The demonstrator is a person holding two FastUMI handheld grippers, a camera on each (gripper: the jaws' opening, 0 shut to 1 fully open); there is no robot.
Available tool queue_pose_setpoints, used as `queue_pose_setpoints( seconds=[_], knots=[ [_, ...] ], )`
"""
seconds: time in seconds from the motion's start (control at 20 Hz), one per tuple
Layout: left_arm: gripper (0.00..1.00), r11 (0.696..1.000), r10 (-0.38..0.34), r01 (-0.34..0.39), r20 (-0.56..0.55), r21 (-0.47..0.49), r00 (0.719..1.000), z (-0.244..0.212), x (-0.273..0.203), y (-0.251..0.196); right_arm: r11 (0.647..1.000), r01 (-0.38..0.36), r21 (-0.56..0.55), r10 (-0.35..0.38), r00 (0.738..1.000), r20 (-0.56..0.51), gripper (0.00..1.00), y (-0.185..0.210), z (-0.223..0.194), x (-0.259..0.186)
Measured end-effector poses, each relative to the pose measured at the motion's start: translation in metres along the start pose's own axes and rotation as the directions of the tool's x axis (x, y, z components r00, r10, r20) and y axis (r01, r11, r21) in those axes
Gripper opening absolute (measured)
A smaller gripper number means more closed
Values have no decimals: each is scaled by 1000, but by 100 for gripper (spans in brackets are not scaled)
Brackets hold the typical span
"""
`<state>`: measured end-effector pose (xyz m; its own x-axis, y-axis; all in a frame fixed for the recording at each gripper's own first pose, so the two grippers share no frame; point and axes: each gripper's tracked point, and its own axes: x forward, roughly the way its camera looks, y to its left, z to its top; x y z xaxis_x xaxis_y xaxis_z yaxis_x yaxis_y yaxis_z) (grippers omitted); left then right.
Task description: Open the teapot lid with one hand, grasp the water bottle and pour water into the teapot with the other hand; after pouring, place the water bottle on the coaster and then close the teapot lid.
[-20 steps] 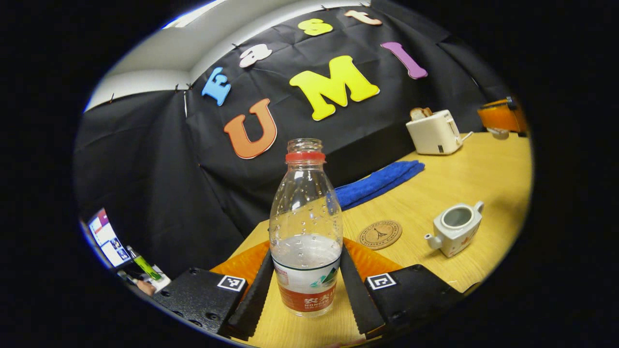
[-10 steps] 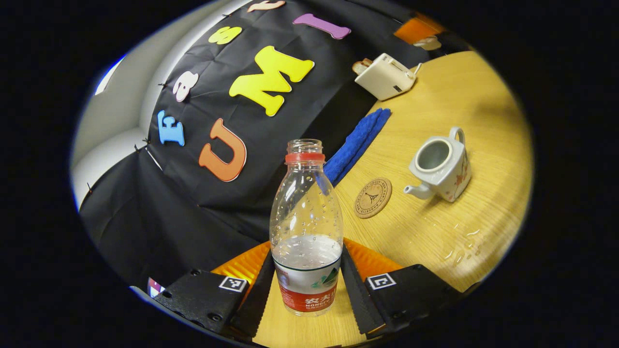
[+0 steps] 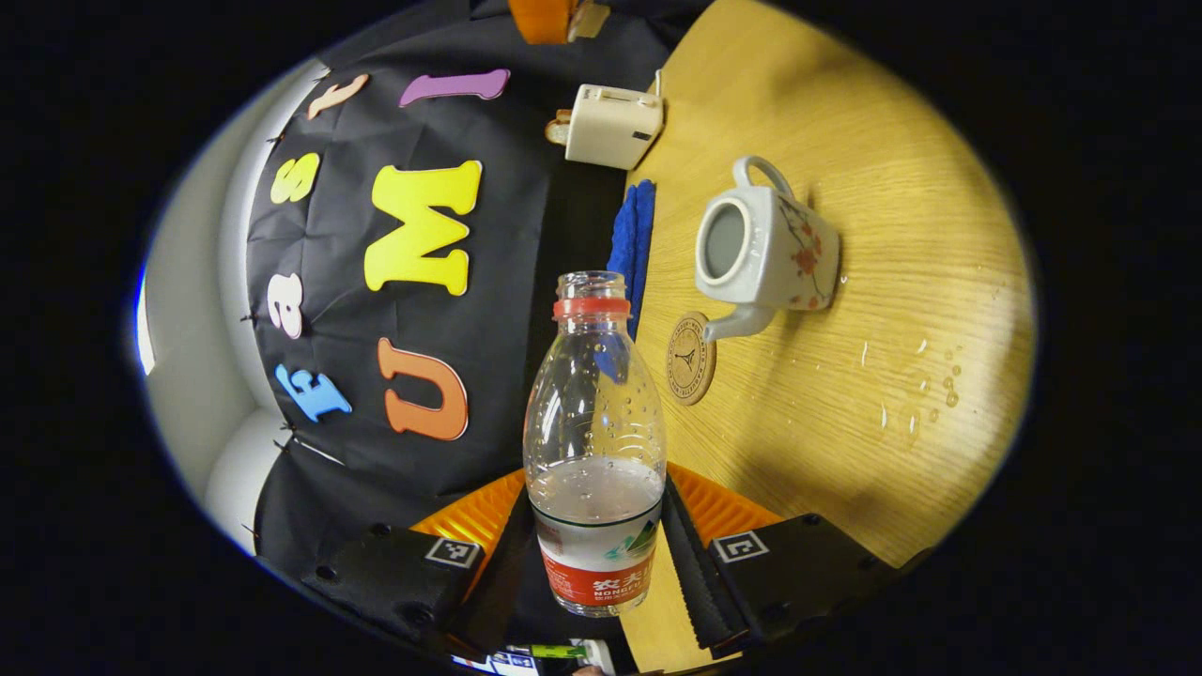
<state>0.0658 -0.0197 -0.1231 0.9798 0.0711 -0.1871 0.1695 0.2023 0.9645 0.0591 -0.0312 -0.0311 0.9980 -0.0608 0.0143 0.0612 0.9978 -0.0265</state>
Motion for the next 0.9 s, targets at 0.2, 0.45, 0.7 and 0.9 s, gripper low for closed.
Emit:
queue_pose_setpoints(
  seconds=[0.2, 0.45, 0.7, 0.9],
  knots=[
    [75, 995, 2, -2, -3, 102, 1000, 2, 6, 8, 999, 32, 0, -32, 999, 14, 0, -11, 3, 1],
    [75, 966, -22, 21, 1, 259, 1000, 16, 7, 11, 1000, 21, 14, -21, 1000, 18, 0, -11, 6, 0],
    [75, 939, -32, 34, -11, 343, 999, 20, 2, 9, 1000, -1, 22, 1, 1000, 13, 0, -5, 5, -2],
    [75, 921, -38, 44, -23, 387, 999, 23, 3, 10, 1000, 1, 15, -2, 1000, 18, 0, -5, 7, -2]
  ],
)
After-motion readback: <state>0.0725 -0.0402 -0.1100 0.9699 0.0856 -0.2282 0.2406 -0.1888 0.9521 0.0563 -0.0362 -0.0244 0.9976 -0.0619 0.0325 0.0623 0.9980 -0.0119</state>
